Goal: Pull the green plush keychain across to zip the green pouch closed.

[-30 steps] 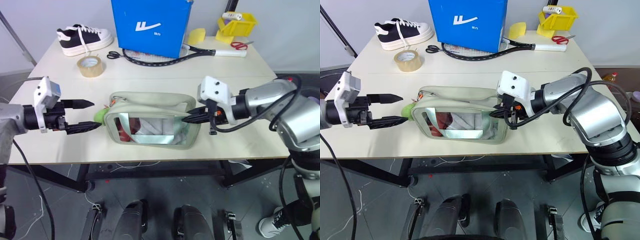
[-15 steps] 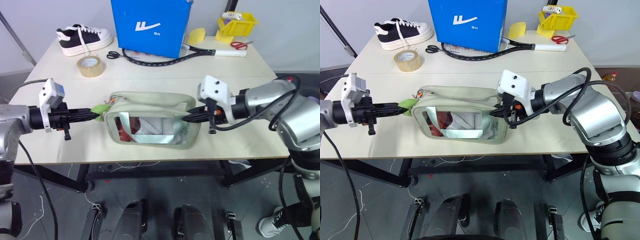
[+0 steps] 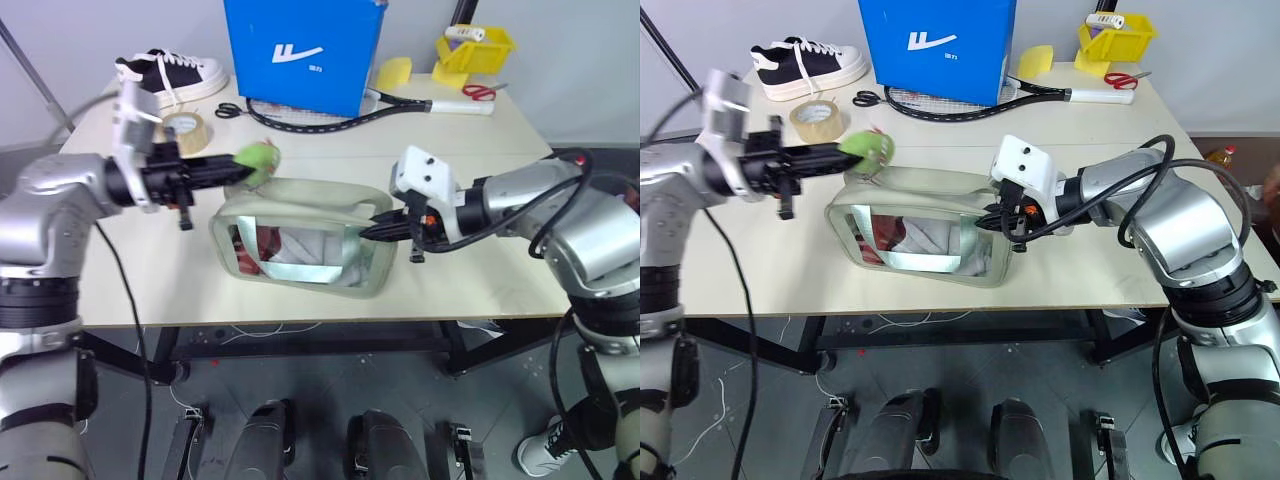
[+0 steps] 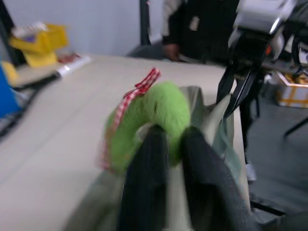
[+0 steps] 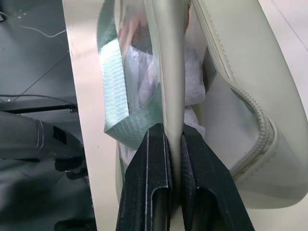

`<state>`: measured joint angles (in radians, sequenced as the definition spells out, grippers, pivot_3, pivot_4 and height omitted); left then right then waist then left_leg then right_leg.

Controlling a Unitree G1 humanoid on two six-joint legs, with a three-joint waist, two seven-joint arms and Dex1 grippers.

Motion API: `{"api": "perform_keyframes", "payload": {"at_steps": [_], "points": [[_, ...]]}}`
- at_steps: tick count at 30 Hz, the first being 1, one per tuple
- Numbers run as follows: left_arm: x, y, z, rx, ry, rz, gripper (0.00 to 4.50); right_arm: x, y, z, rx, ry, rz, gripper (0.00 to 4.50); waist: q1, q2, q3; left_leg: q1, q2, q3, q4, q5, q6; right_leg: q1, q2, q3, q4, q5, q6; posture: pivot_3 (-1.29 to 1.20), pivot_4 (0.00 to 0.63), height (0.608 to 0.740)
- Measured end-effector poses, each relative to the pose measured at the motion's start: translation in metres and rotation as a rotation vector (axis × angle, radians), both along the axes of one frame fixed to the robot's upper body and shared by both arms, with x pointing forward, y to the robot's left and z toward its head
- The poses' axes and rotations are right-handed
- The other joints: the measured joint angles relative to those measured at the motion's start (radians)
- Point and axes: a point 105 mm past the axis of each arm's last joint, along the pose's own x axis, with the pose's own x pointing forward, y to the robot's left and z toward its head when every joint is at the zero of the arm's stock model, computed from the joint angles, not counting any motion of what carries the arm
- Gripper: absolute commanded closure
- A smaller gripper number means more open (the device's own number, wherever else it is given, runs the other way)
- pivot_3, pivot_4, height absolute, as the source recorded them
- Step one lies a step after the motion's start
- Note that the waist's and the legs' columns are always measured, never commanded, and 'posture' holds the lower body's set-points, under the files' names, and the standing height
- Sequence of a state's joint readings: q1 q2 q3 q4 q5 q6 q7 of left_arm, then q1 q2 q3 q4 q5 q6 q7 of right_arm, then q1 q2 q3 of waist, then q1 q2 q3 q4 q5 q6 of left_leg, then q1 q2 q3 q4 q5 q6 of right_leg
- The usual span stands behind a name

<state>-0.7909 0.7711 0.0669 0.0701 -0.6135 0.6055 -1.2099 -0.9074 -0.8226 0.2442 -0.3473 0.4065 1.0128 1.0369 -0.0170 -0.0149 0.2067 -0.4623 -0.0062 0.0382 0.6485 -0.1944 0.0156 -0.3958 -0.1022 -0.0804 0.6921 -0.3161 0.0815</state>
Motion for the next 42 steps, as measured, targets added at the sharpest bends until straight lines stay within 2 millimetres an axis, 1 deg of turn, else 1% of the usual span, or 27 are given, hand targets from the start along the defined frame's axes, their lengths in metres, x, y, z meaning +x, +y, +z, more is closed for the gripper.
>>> {"api": "perform_keyframes", "payload": {"at_steps": [4, 5, 11, 12, 14, 16, 17, 19, 21, 22, 23, 24, 25, 28, 29, 30, 32, 33, 34, 35, 36, 38, 40, 42], "points": [[-0.003, 0.005, -0.001, 0.030, 0.011, 0.004, 0.40, 0.001, 0.000, 0.000, 0.001, -0.003, -0.008, 4.50, -0.001, 0.000, 0.000, 0.000, 0.001, 0.000, 0.000, 0.001, -0.001, 0.000, 0.000, 0.000, 0.000, 0.000, 0.000, 0.00, 0.150, 0.707], [-0.003, 0.008, -0.001, 0.042, 0.006, 0.013, 0.02, 0.001, 0.000, 0.000, 0.001, -0.003, -0.010, 4.50, 0.001, 0.000, 0.000, 0.001, 0.001, 0.000, 0.000, 0.000, 0.000, 0.000, 0.000, 0.000, 0.000, 0.000, 0.000, 0.00, 0.150, 0.707], [-0.009, 0.033, 0.005, 0.098, -0.031, 0.072, 0.02, 0.002, 0.000, 0.000, 0.004, -0.008, -0.016, 4.50, 0.003, 0.000, 0.000, 0.000, 0.001, 0.000, 0.000, 0.000, 0.000, 0.000, 0.000, 0.000, 0.000, 0.000, 0.000, 0.00, 0.150, 0.707], [-0.012, 0.038, 0.004, 0.111, -0.028, 0.079, 0.02, 0.002, 0.000, 0.000, 0.005, -0.008, -0.015, 4.50, 0.003, 0.000, 0.000, 0.000, 0.001, 0.000, 0.000, 0.000, 0.000, 0.000, 0.000, 0.000, 0.000, 0.000, 0.000, 0.00, 0.150, 0.707], [-0.019, 0.047, -0.004, 0.149, -0.004, 0.088, 0.02, 0.002, 0.001, 0.000, 0.007, -0.007, -0.013, 4.50, 0.001, 0.000, 0.000, 0.000, 0.001, 0.000, -0.001, 0.000, 0.000, 0.000, 0.000, 0.001, 0.000, 0.000, 0.000, 0.00, 0.150, 0.707], [-0.024, 0.053, -0.019, 0.189, 0.042, 0.084, 0.55, 0.002, 0.001, 0.000, 0.008, -0.007, -0.015, 4.50, 0.002, 0.000, 0.000, 0.001, 0.001, 0.000, 0.000, 0.000, 0.000, 0.000, 0.000, 0.001, 0.000, 0.000, 0.000, 0.00, 0.150, 0.707], [-0.025, 0.055, -0.028, 0.207, 0.059, 0.085, 0.91, 0.002, 0.001, 0.000, 0.008, -0.007, -0.015, 4.50, 0.002, 0.000, 0.000, 0.001, 0.001, 0.000, 0.000, 0.000, 0.000, 0.000, -0.001, 0.001, 0.000, 0.000, 0.000, 0.00, 0.150, 0.707], [-0.024, 0.057, -0.040, 0.232, 0.079, 0.096, 1.89, 0.002, 0.001, 0.000, 0.008, -0.008, -0.017, 4.50, 0.006, 0.000, 0.000, 0.000, 0.001, 0.000, 0.000, 0.000, 0.000, 0.001, -0.001, 0.001, 0.000, 0.000, 0.000, 0.00, 0.150, 0.707], [-0.021, 0.057, -0.044, 0.241, 0.071, 0.107, 3.04, 0.003, 0.001, 0.000, 0.008, -0.009, -0.018, 4.50, 0.009, 0.000, 0.000, 0.000, 0.000, 0.000, 0.000, 0.000, 0.000, 0.001, -0.001, 0.000, -0.001, 0.000, 0.000, 0.00, 0.150, 0.707], [-0.020, 0.056, -0.045, 0.245, 0.066, 0.113, 3.48, 0.003, 0.001, 0.000, 0.008, -0.009, -0.019, 4.50, 0.008, 0.000, 0.000, 0.000, 0.000, 0.000, 0.000, 0.000, 0.000, 0.001, -0.001, 0.000, -0.001, 0.000, 0.000, 0.00, 0.150, 0.707], [-0.018, 0.056, -0.045, 0.248, 0.059, 0.121, 4.13, 0.003, 0.001, 0.000, 0.008, -0.009, -0.019, 4.50, 0.007, 0.000, 0.000, 0.000, 0.000, 0.000, 0.000, 0.000, 0.000, 0.001, -0.001, 0.001, -0.001, 0.000, 0.000, 0.00, 0.150, 0.707], [-0.017, 0.056, -0.046, 0.246, 0.053, 0.125, 4.48, 0.003, 0.001, 0.000, 0.008, -0.008, -0.020, 4.50, 0.006, 0.000, 0.000, 0.000, 0.000, 0.000, 0.000, 0.000, 0.000, 0.001, -0.001, 0.001, -0.001, 0.000, 0.000, 0.00, 0.150, 0.707], [-0.016, 0.056, -0.046, 0.244, 0.051, 0.126, 4.48, 0.002, 0.001, 0.000, 0.008, -0.007, -0.019, 4.50, 0.005, 0.000, 0.000, 0.000, 0.000, 0.000, 0.000, 0.000, 0.000, 0.000, -0.001, 0.001, -0.001, 0.000, 0.000, 0.00, 0.150, 0.707], [-0.015, 0.055, -0.046, 0.247, 0.046, 0.127, 4.50, 0.000, 0.000, 0.001, 0.009, 0.001, -0.006, 3.34, 0.005, 0.000, 0.000, 0.000, 0.000, 0.000, 0.000, 0.000, 0.000, 0.001, -0.001, 0.001, -0.001, 0.000, 0.000, 0.00, 0.150, 0.707], [-0.015, 0.055, -0.047, 0.249, 0.043, 0.131, 4.50, -0.002, 0.001, 0.003, 0.030, 0.011, 0.006, 2.78, 0.005, 0.000, 0.000, 0.000, 0.000, 0.000, 0.000, 0.000, 0.000, 0.001, -0.001, 0.000, -0.001, 0.000, 0.000, 0.00, 0.150, 0.707], [-0.014, 0.055, -0.047, 0.251, 0.039, 0.138, 4.50, -0.004, 0.004, 0.009, 0.070, 0.019, 0.026, 2.37, 0.006, 0.000, 0.000, 0.000, 0.000, 0.000, 0.000, 0.000, 0.000, 0.001, -0.001, 0.000, -0.001, 0.000, 0.000, 0.00, 0.150, 0.707], [-0.013, 0.055, -0.046, 0.255, 0.026, 0.151, 4.50, -0.008, 0.011, 0.030, 0.151, 0.000, 0.067, 1.27, 0.005, 0.000, 0.000, 0.000, 0.000, 0.000, 0.000, 0.000, 0.000, 0.001, -0.001, 0.000, -0.001, 0.000, 0.000, 0.00, 0.150, 0.707], [-0.012, 0.054, -0.046, 0.258, 0.021, 0.152, 4.50, -0.009, 0.014, 0.044, 0.185, -0.030, 0.082, 0.77, 0.005, 0.000, 0.000, 0.000, 0.000, 0.000, 0.000, 0.000, 0.000, 0.001, -0.001, 0.000, -0.001, 0.000, 0.000, 0.00, 0.150, 0.707], [-0.012, 0.054, -0.046, 0.260, 0.019, 0.155, 4.50, -0.009, 0.016, 0.055, 0.204, -0.060, 0.088, 0.14, 0.005, 0.000, 0.000, 0.001, 0.001, 0.000, -0.001, 0.000, 0.000, 0.001, -0.001, 0.000, -0.001, 0.000, 0.000, 0.00, 0.150, 0.707], [-0.012, 0.054, -0.046, 0.260, 0.018, 0.158, 4.50, -0.008, 0.021, 0.064, 0.222, -0.090, 0.096, 0.06, 0.004, 0.000, 0.000, 0.001, 0.001, 0.000, -0.001, 0.000, 0.000, 0.001, -0.001, 0.000, -0.001, 0.000, 0.000, 0.00, 0.150, 0.707], [-0.012, 0.054, -0.046, 0.261, 0.015, 0.158, 4.50, -0.007, 0.026, 0.067, 0.229, -0.104, 0.105, 0.06, 0.004, 0.000, 0.000, 0.001, 0.001, 0.000, -0.001, 0.000, 0.000, 0.001, -0.001, 0.000, -0.001, 0.000, 0.000, 0.00, 0.150, 0.707], [-0.012, 0.053, -0.047, 0.260, 0.014, 0.159, 4.50, -0.004, 0.034, 0.061, 0.226, -0.083, 0.113, 0.06, 0.006, 0.000, 0.000, 0.001, 0.000, 0.000, 0.000, 0.000, 0.000, 0.001, -0.001, 0.000, -0.001, 0.000, 0.000, 0.00, 0.150, 0.707], [-0.012, 0.053, -0.047, 0.259, 0.012, 0.163, 4.50, 0.004, 0.049, 0.053, 0.229, -0.048, 0.114, 0.06, 0.003, 0.000, 0.000, 0.001, 0.000, 0.000, 0.000, 0.000, 0.000, 0.001, -0.001, 0.000, -0.001, 0.000, 0.000, 0.00, 0.150, 0.707], [-0.013, 0.053, -0.047, 0.260, 0.009, 0.167, 4.50, 0.014, 0.074, 0.049, 0.204, -0.055, 0.119, 0.06, 0.000, 0.000, 0.000, 0.001, 0.000, 0.000, -0.001, 0.000, 0.000, 0.000, 0.000, 0.000, 0.001, 0.000, 0.000, 0.00, 0.150, 0.707]]}}
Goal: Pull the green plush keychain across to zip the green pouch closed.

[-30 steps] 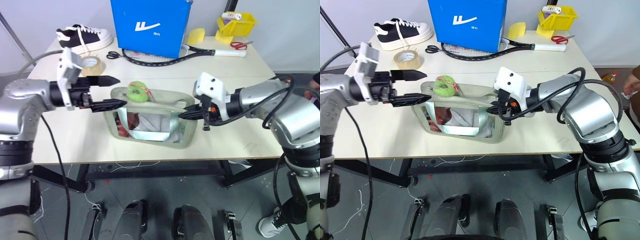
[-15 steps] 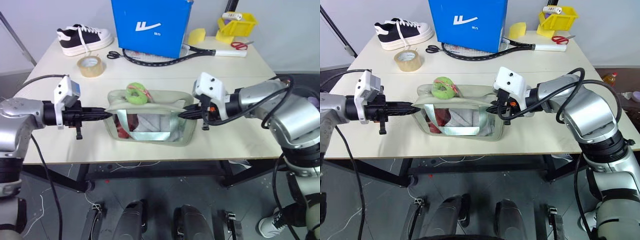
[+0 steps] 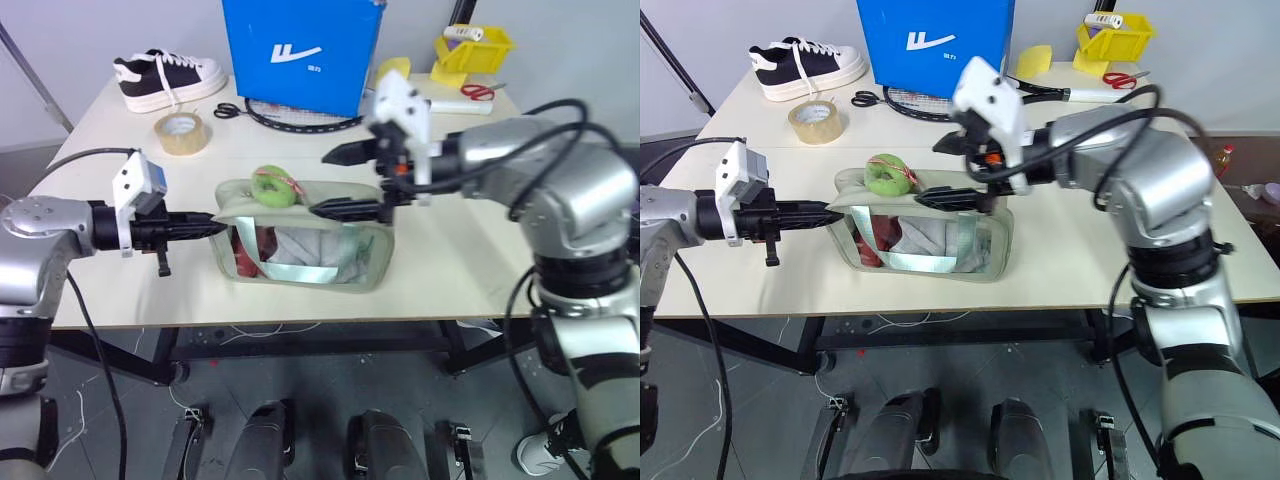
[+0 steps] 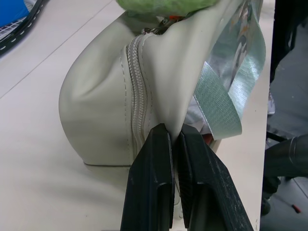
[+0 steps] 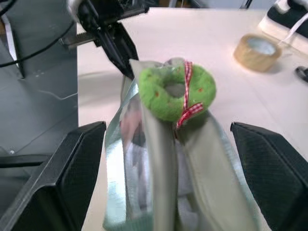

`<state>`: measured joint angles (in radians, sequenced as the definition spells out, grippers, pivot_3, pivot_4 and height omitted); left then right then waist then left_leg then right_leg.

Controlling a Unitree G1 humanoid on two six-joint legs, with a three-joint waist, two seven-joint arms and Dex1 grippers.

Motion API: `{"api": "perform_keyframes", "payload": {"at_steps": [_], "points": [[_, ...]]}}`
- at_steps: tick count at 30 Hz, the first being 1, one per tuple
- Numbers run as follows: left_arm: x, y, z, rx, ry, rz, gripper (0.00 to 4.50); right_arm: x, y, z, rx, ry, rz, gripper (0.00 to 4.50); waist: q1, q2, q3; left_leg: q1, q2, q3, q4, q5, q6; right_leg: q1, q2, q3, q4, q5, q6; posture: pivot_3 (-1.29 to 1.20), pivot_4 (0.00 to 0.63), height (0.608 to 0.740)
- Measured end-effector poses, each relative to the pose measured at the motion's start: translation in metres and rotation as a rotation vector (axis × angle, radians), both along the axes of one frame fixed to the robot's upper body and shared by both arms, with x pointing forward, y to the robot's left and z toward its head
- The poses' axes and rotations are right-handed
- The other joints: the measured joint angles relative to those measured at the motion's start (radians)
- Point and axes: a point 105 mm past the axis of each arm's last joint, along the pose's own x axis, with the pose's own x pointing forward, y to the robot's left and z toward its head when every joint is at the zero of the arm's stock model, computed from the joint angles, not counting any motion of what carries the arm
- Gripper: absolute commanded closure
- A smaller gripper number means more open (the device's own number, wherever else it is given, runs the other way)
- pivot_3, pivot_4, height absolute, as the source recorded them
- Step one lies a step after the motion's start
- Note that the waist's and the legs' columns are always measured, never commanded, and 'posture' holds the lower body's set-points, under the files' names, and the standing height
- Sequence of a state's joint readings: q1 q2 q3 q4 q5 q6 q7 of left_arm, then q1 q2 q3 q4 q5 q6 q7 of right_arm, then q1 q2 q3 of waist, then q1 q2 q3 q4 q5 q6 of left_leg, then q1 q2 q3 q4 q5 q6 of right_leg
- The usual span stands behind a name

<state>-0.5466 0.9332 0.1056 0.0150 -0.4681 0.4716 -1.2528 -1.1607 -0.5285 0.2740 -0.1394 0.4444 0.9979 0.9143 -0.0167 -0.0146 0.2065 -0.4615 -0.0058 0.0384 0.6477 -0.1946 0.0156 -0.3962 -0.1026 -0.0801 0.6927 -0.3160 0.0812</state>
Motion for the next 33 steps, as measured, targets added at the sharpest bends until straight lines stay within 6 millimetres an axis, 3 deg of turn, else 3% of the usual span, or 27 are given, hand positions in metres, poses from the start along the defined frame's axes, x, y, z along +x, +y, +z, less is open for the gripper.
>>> {"api": "perform_keyframes", "payload": {"at_steps": [3, 10, 15, 18, 23, 26, 30, 33], "points": [[-0.001, -0.004, 0.000, 0.000, -0.010, -0.008, 4.50, 0.006, 0.027, -0.010, -0.049, -0.007, 0.016, 0.81, 0.007, 0.000, 0.000, -0.002, 0.000, 0.000, 0.000, 0.000, 0.000, -0.002, 0.000, 0.000, 0.001, 0.000, 0.000, 0.00, 0.150, 0.707], [-0.001, -0.003, -0.001, -0.003, -0.008, -0.001, 4.50, 0.010, 0.034, -0.008, -0.063, -0.030, 0.019, 4.29, 0.005, 0.000, 0.000, -0.001, -0.002, 0.000, 0.001, -0.001, 0.001, 0.000, 0.000, -0.001, 0.000, 0.001, 0.002, 0.00, 0.150, 0.707], [-0.001, -0.004, -0.001, -0.002, -0.010, -0.001, 4.50, 0.012, 0.028, -0.007, -0.066, -0.028, 0.003, 4.41, 0.005, 0.000, 0.000, -0.001, -0.002, 0.000, 0.001, 0.000, 0.001, 0.000, 0.000, -0.001, 0.000, 0.001, 0.002, 0.00, 0.150, 0.707], [-0.001, -0.005, -0.001, -0.003, -0.011, -0.003, 4.50, 0.018, 0.007, -0.002, -0.071, -0.029, -0.055, 4.41, 0.011, 0.000, 0.000, -0.001, -0.002, 0.000, 0.001, 0.000, 0.001, 0.000, 0.000, -0.001, -0.001, 0.001, 0.002, 0.00, 0.150, 0.707], [0.000, -0.004, -0.001, -0.005, -0.017, 0.012, 4.50, 0.033, -0.075, 0.006, -0.081, -0.024, -0.301, 4.41, 0.014, 0.000, 0.000, -0.001, -0.002, 0.000, 0.001, -0.001, 0.001, 0.001, 0.000, -0.001, -0.002, 0.001, 0.002, 0.00, 0.150, 0.707], [0.001, -0.002, -0.001, -0.009, -0.021, 0.031, 4.50, 0.035, -0.122, 0.001, -0.114, -0.006, -0.441, 4.41, 0.007, 0.000, 0.000, -0.001, -0.002, 0.000, 0.000, -0.001, 0.001, 0.001, -0.001, 0.000, -0.002, 0.001, 0.002, 0.00, 0.150, 0.707], [-0.002, -0.004, -0.003, -0.023, -0.019, 0.036, 4.50, 0.038, -0.190, -0.029, -0.222, 0.046, -0.654, 4.41, 0.006, 0.000, 0.000, 0.000, -0.002, 0.001, 0.000, -0.001, 0.002, 0.002, -0.002, 0.000, -0.003, 0.001, 0.002, 0.00, 0.150, 0.707], [-0.006, -0.009, -0.003, -0.026, -0.020, 0.016, 4.50, 0.040, -0.206, -0.048, -0.261, 0.058, -0.707, 4.41, 0.004, 0.001, 0.000, 0.000, -0.001, 0.001, 0.000, -0.001, 0.002, 0.001, -0.002, 0.001, -0.003, 0.001, 0.002, 0.00, 0.150, 0.707]]}}
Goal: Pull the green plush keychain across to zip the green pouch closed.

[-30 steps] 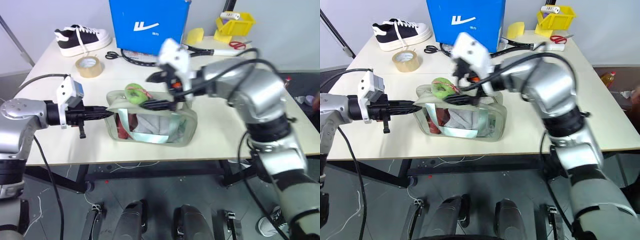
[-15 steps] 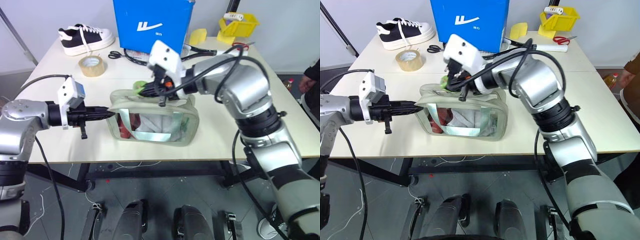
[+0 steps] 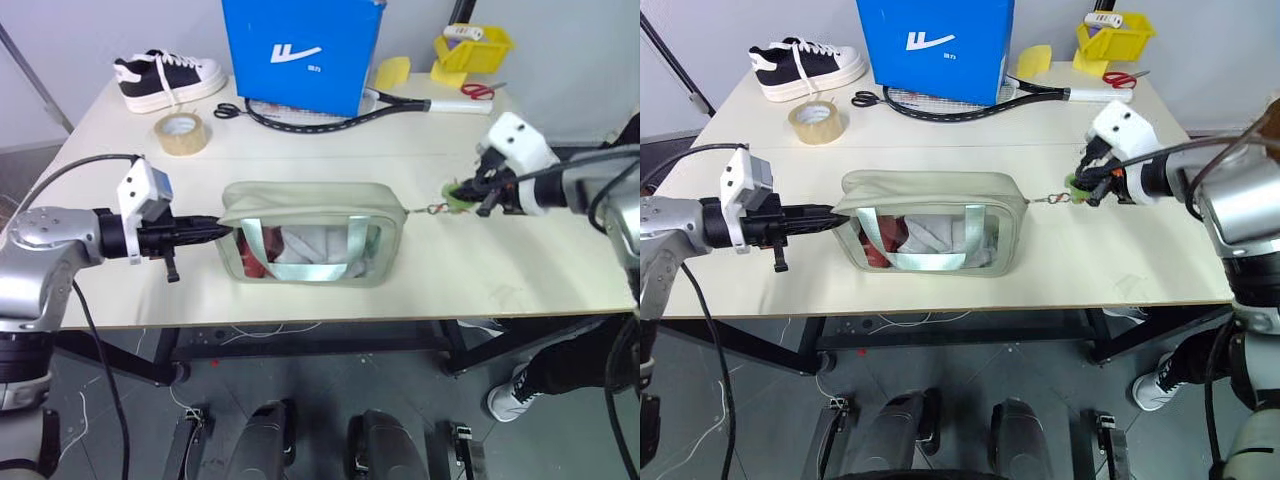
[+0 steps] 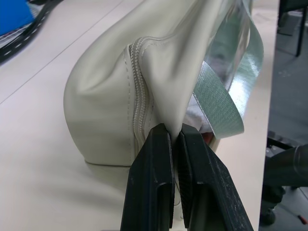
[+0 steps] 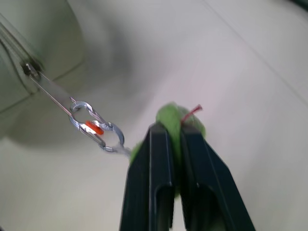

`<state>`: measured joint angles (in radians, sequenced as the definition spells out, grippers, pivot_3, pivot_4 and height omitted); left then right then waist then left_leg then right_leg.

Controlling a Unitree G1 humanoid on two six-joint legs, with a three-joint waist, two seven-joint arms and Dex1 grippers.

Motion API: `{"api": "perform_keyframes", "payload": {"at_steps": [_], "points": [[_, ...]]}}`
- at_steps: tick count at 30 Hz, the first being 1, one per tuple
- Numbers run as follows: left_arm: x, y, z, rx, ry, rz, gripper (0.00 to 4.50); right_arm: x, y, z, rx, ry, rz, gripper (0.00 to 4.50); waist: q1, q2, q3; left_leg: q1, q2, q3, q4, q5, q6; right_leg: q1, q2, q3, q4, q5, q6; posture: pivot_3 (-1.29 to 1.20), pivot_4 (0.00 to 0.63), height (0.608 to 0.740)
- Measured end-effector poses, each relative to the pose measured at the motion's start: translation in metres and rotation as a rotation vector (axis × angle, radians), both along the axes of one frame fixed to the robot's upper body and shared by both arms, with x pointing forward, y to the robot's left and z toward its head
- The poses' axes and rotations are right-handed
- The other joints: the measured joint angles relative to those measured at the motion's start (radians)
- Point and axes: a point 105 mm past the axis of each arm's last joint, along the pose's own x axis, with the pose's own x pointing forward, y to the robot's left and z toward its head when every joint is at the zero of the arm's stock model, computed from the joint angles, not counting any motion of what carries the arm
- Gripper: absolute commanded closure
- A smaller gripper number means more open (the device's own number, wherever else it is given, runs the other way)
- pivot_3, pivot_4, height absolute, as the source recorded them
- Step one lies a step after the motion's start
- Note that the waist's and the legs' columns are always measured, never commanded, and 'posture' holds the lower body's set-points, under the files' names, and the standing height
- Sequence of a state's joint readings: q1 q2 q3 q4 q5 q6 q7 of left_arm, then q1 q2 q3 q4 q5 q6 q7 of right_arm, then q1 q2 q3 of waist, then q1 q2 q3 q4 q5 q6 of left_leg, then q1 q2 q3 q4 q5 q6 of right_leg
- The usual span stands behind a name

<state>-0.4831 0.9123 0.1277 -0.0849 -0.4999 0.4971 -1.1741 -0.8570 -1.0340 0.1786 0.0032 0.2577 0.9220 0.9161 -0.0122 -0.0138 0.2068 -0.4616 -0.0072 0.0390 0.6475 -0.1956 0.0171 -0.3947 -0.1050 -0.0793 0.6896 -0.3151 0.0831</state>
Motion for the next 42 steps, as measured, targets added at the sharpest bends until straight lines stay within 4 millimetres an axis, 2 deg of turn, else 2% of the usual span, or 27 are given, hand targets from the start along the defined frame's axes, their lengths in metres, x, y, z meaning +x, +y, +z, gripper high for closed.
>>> {"api": "perform_keyframes", "payload": {"at_steps": [4, 12, 20, 23, 27, 30, 31, 32, 33, 35, 37, 40, 42], "points": [[-0.003, -0.003, -0.002, -0.009, 0.012, -0.004, 4.50, -0.005, -0.007, -0.022, -0.015, 0.023, -0.037, 4.41, 0.002, 0.000, 0.000, 0.000, 0.000, 0.000, 0.000, 0.000, 0.000, 0.000, 0.000, 0.000, 0.000, 0.000, 0.000, 0.00, 0.150, 0.707], [-0.006, -0.001, -0.005, -0.033, 0.020, 0.028, 4.50, -0.020, 0.036, -0.089, 0.077, 0.160, 0.003, 4.41, 0.000, 0.000, 0.000, 0.002, 0.001, 0.000, 0.000, 0.000, 0.000, 0.002, 0.000, 0.000, -0.001, 0.000, 0.000, 0.00, 0.150, 0.707], [-0.007, -0.002, -0.005, -0.038, 0.023, 0.027, 4.50, -0.011, 0.036, -0.096, 0.057, 0.137, -0.040, 4.41, 0.000, 0.000, 0.000, 0.002, 0.001, 0.000, 0.000, 0.000, 0.000, 0.003, 0.001, 0.000, -0.001, 0.000, 0.000, 0.00, 0.150, 0.707], [-0.007, -0.002, -0.004, -0.036, 0.022, 0.030, 4.50, -0.005, 0.035, -0.086, 0.122, 0.133, -0.066, 4.41, 0.000, 0.000, 0.000, 0.002, 0.001, 0.000, 0.000, 0.000, 0.000, 0.003, 0.001, 0.000, -0.001, 0.000, 0.000, 0.00, 0.150, 0.707], [-0.006, 0.000, -0.003, -0.040, 0.020, 0.037, 4.50, -0.004, 0.039, -0.038, 0.283, 0.072, -0.025, 2.99, 0.001, 0.000, 0.000, 0.001, 0.001, 0.000, 0.000, 0.000, 0.000, 0.002, 0.002, 0.000, -0.001, 0.000, 0.000, 0.00, 0.150, 0.707], [-0.004, 0.000, -0.001, -0.044, 0.025, 0.036, 4.50, -0.013, 0.044, -0.009, 0.351, 0.031, 0.050, 1.35, 0.001, 0.000, 0.000, 0.001, 0.001, 0.000, 0.000, 0.000, 0.000, 0.002, 0.001, 0.000, -0.001, 0.000, 0.000, 0.00, 0.150, 0.707], [-0.005, -0.001, -0.001, -0.043, 0.030, 0.029, 3.93, -0.016, 0.044, -0.002, 0.366, 0.018, 0.073, 0.75, 0.002, 0.000, 0.000, 0.001, 0.001, 0.000, 0.000, 0.000, 0.000, 0.002, 0.001, 0.000, -0.001, 0.000, 0.000, 0.00, 0.150, 0.707], [-0.005, -0.001, -0.001, -0.045, 0.033, 0.027, 3.77, -0.018, 0.042, 0.003, 0.372, 0.007, 0.083, 0.47, 0.003, 0.000, 0.000, 0.001, 0.001, 0.000, 0.000, 0.000, 0.000, 0.002, 0.001, 0.000, -0.001, 0.000, 0.000, 0.00, 0.150, 0.707], [-0.004, -0.001, 0.000, -0.050, 0.037, 0.024, 3.41, -0.019, 0.041, 0.006, 0.377, 0.001, 0.093, 0.00, 0.003, 0.000, 0.000, 0.001, 0.001, 0.000, 0.000, 0.000, 0.000, 0.002, 0.001, 0.000, -0.001, 0.000, 0.000, 0.00, 0.150, 0.707], [-0.003, -0.003, 0.007, -0.069, 0.040, 0.008, 2.52, -0.022, 0.038, 0.012, 0.378, -0.013, 0.109, 0.00, 0.003, 0.000, 0.000, 0.001, 0.001, -0.001, 0.000, 0.000, 0.000, 0.002, 0.001, -0.001, -0.001, 0.000, 0.000, 0.00, 0.150, 0.707], [-0.002, -0.005, 0.022, -0.088, 0.019, -0.026, 1.39, -0.026, 0.036, 0.020, 0.372, -0.042, 0.143, 0.00, 0.003, 0.000, 0.000, 0.001, 0.001, -0.001, 0.000, 0.000, 0.000, 0.002, 0.002, -0.001, -0.001, 0.000, 0.000, 0.00, 0.150, 0.707], [-0.003, -0.001, 0.038, -0.086, 0.000, -0.047, 0.03, -0.031, 0.036, 0.026, 0.375, -0.053, 0.194, 0.00, -0.001, 0.000, 0.000, 0.001, 0.001, 0.000, 0.000, 0.000, 0.000, 0.001, 0.002, -0.001, -0.001, 0.000, 0.000, 0.00, 0.150, 0.707], [-0.004, 0.011, 0.049, -0.087, -0.019, -0.033, 0.03, -0.037, 0.036, 0.030, 0.380, -0.061, 0.229, 0.00, -0.005, 0.000, 0.000, 0.001, 0.002, 0.000, 0.000, 0.000, 0.000, 0.001, 0.002, -0.001, -0.001, 0.000, 0.000, 0.00, 0.150, 0.707]]}}
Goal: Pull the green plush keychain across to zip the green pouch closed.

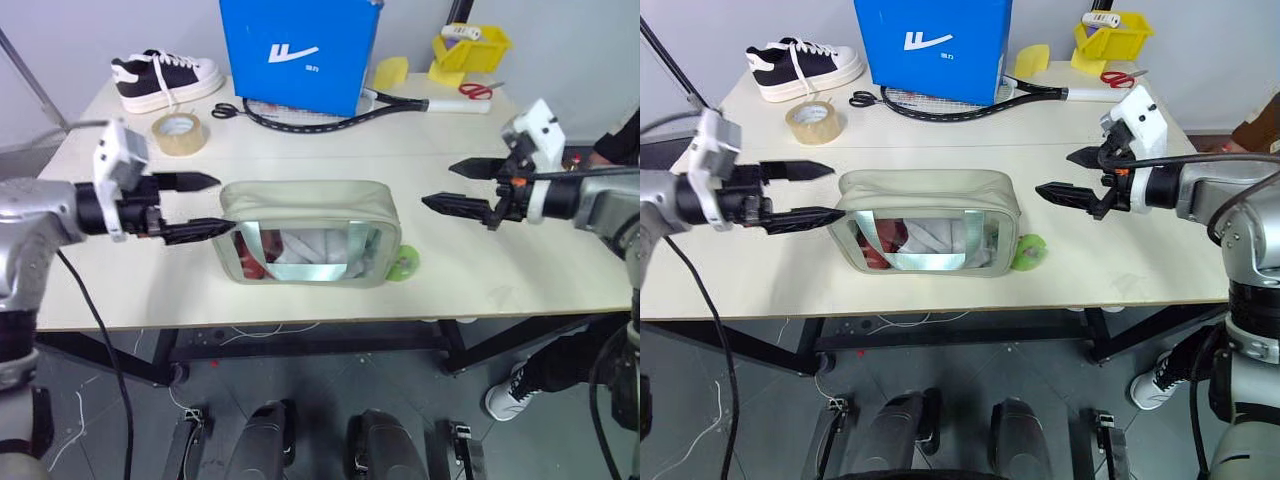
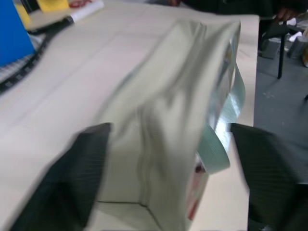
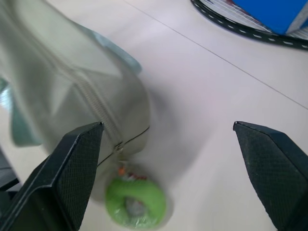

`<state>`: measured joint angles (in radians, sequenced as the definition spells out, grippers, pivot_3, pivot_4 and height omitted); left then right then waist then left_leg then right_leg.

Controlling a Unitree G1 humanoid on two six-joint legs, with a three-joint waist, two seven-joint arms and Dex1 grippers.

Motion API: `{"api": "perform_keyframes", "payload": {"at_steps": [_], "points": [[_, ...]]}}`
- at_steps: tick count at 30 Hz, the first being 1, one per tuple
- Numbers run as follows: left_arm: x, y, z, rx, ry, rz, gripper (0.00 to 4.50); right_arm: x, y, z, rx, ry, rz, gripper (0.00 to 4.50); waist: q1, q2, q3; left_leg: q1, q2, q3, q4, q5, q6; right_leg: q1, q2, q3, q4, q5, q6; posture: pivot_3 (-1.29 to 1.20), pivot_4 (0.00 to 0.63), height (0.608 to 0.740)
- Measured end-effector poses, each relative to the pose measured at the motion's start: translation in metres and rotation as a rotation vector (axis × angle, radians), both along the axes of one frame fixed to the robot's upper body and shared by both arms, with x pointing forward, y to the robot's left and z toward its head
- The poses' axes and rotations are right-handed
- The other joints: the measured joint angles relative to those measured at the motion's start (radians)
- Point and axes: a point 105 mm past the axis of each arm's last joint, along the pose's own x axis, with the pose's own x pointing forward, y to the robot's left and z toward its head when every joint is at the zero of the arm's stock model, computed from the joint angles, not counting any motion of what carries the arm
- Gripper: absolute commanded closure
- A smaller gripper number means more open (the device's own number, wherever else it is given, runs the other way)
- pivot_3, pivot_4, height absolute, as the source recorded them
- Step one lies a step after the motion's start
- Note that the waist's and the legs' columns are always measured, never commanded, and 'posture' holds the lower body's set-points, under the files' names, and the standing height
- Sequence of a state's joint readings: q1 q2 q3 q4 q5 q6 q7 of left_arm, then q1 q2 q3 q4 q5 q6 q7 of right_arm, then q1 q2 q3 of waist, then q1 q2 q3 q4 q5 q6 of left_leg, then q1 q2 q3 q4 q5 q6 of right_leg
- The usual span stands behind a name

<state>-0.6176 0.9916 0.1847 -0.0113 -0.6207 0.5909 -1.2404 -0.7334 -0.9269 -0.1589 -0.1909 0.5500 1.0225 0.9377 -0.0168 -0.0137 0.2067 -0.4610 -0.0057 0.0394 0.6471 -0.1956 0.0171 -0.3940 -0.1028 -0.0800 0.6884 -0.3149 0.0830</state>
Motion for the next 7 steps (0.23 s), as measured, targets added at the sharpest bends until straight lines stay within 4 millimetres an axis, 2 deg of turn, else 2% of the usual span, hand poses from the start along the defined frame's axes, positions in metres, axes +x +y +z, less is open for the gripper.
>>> {"api": "perform_keyframes", "payload": {"at_steps": [3, 7], "points": [[-0.002, 0.013, 0.012, -0.008, -0.028, 0.026, 0.03, -0.010, 0.004, 0.007, 0.005, -0.024, 0.057, 0.00, 0.003, 0.000, 0.000, 0.000, 0.000, 0.000, 0.000, 0.000, 0.000, 0.000, 0.000, 0.000, 0.000, 0.000, 0.000, 0.00, 0.150, 0.707], [-0.002, 0.015, 0.008, -0.013, -0.007, 0.020, 0.03, -0.019, 0.009, 0.006, -0.018, -0.039, 0.109, 0.00, 0.010, 0.000, 0.000, 0.000, 0.000, -0.001, 0.001, 0.000, 0.000, 0.001, -0.001, 0.000, 0.000, 0.000, 0.000, 0.00, 0.150, 0.707]]}}
